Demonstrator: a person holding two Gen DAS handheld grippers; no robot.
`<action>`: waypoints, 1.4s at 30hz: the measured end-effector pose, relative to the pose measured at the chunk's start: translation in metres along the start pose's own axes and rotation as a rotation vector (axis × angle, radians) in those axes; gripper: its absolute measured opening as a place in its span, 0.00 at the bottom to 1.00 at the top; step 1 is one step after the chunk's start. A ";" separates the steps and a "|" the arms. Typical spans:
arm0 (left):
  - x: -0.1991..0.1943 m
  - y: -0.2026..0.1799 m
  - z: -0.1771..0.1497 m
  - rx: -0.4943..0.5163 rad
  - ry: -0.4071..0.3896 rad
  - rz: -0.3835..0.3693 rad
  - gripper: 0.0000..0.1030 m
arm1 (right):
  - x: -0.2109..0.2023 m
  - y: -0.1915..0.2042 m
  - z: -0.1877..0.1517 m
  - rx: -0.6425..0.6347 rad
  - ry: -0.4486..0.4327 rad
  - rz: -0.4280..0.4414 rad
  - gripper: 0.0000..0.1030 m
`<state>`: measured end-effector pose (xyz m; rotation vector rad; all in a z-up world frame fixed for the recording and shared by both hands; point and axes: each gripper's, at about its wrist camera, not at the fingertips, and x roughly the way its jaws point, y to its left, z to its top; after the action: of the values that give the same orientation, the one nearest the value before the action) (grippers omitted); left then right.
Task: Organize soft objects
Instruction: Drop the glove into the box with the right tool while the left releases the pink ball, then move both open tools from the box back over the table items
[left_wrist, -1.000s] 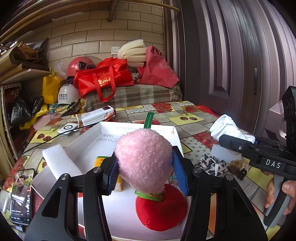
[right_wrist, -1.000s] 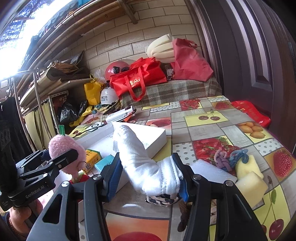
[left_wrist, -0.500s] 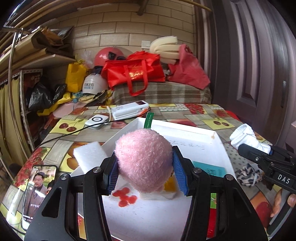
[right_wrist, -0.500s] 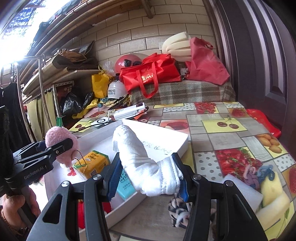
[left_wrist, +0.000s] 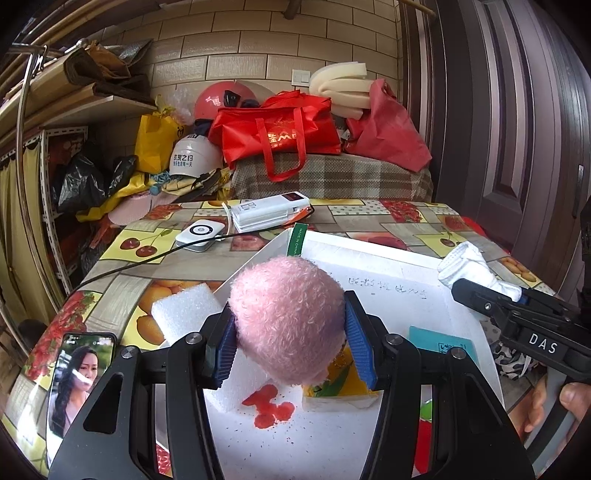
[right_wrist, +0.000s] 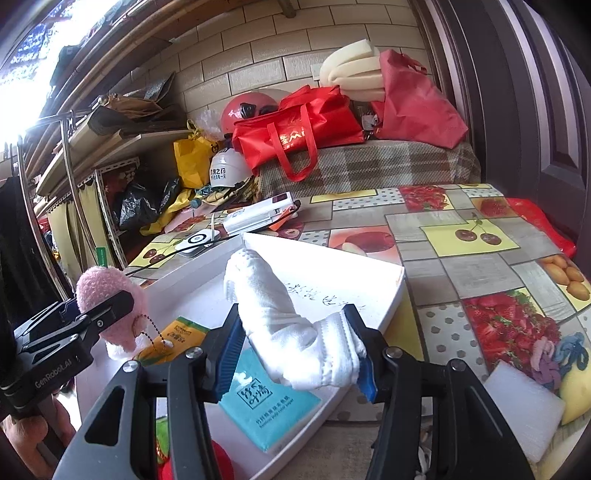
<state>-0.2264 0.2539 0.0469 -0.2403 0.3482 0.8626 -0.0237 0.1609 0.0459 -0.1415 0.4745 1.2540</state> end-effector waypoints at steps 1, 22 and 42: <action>0.001 0.001 0.000 -0.003 0.003 -0.001 0.51 | 0.003 0.001 0.001 0.002 0.004 0.000 0.52; 0.015 0.004 0.005 -0.003 0.039 0.010 0.58 | 0.026 0.028 0.011 -0.107 0.001 -0.038 0.58; -0.001 0.017 0.003 -0.060 -0.043 0.096 1.00 | 0.010 0.035 0.008 -0.129 -0.100 -0.066 0.85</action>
<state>-0.2398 0.2652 0.0493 -0.2616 0.2953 0.9726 -0.0523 0.1840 0.0545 -0.2012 0.3007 1.2204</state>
